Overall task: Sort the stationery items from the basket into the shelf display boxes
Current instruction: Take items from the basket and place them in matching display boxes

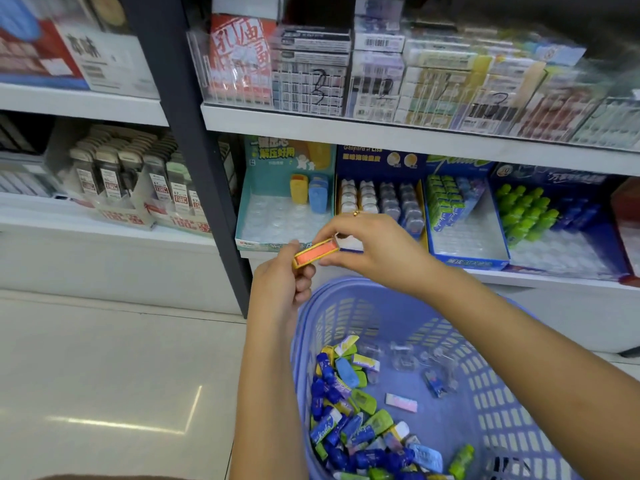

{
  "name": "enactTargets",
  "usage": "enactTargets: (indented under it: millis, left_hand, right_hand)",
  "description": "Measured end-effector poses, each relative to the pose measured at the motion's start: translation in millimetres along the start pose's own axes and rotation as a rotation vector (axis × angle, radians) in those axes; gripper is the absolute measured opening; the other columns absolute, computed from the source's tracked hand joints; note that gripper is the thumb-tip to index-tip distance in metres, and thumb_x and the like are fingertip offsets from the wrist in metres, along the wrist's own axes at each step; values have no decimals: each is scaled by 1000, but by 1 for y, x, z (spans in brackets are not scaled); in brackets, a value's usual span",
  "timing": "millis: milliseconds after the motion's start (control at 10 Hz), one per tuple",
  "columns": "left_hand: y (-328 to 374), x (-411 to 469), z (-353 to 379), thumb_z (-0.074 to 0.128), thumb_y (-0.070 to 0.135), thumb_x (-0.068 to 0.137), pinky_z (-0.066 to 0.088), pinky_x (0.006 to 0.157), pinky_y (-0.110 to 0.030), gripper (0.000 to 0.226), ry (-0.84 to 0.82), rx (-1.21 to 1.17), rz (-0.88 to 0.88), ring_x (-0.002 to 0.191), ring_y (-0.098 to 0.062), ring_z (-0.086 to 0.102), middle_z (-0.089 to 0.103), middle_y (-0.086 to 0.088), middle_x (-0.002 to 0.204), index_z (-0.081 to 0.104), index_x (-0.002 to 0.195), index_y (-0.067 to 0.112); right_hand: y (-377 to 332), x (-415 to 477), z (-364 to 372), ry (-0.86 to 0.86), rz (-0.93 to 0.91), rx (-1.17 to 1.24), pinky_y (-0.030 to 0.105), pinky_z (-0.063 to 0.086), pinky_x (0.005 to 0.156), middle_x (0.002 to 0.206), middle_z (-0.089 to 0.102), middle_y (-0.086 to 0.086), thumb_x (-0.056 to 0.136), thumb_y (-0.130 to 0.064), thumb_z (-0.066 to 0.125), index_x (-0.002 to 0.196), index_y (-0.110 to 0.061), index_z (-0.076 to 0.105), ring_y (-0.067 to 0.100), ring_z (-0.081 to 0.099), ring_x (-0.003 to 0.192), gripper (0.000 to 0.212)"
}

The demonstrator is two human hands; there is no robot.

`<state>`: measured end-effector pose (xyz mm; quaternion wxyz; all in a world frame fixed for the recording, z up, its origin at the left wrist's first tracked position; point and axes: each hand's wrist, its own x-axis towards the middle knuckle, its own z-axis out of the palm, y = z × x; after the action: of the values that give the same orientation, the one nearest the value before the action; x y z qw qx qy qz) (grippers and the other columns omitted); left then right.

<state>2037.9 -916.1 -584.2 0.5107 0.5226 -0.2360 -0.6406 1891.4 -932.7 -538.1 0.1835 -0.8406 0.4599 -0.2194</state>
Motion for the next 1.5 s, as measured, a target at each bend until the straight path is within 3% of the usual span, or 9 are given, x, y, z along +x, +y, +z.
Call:
enactTargets:
  millis: [200,300,400,500,600,1000,1200,1300,1500]
  left_hand:
    - [20,18,-7,50,39,95,36,39,-19,44,133,160,187,39,-9,45,57,0,49,65,65,11]
    - [21,30,-9,45,36,98,45,64,-26,38,184,529,452,70,-24,64,65,0,65,66,78,11]
    - [18,39,-8,50,27,96,36,86,-17,31,76,989,625,114,-24,56,65,-7,118,63,118,10]
    - [6,47,-12,52,24,96,14,112,-27,43,-96,1221,656,133,-24,37,48,-11,141,50,134,6]
    - [-4,50,-20,52,25,95,5,114,-25,48,-133,1295,660,134,-21,35,46,-8,142,43,140,9]
    - [-10,55,-25,51,25,96,-1,114,-20,47,-123,1270,730,133,-17,37,48,-5,141,44,140,10]
    - [-10,57,-25,52,25,95,0,112,-20,47,-120,1280,736,132,-18,38,49,-6,140,45,139,9]
    - [-9,58,-26,51,24,96,1,112,-20,47,-136,1293,716,132,-19,37,49,-6,140,45,139,9]
    - [3,35,-22,52,15,95,31,99,-19,33,-56,1123,809,119,-18,51,59,-5,127,58,126,9]
  right_hand:
    - [0,31,11,65,-71,-66,27,41,77,101,56,-2,91,-21,58,112,-18,58,10,47,87,21]
    - [9,55,15,255,76,-42,31,45,80,105,59,5,88,-22,62,117,-16,59,18,55,89,29]
    - [23,85,14,297,193,-70,37,50,80,99,67,8,82,-20,70,111,-11,61,23,60,85,32]
    - [36,109,22,165,214,-211,30,45,84,113,64,11,86,-22,66,117,-13,59,28,58,102,33]
    - [44,123,31,109,219,-369,33,41,91,126,56,13,87,-22,63,119,-14,60,30,47,118,33]
    - [62,129,41,169,78,-480,35,37,99,128,56,13,87,-19,62,113,-7,67,32,38,127,30]
    - [62,129,51,64,127,-787,36,29,104,131,57,8,97,-27,43,133,-12,50,28,39,128,39]
    - [54,126,52,101,202,-694,33,32,100,135,50,11,97,-23,43,133,-12,50,29,37,129,38]
    - [32,104,33,-31,194,-517,37,39,101,144,39,8,95,-25,48,135,-15,47,31,40,127,41]
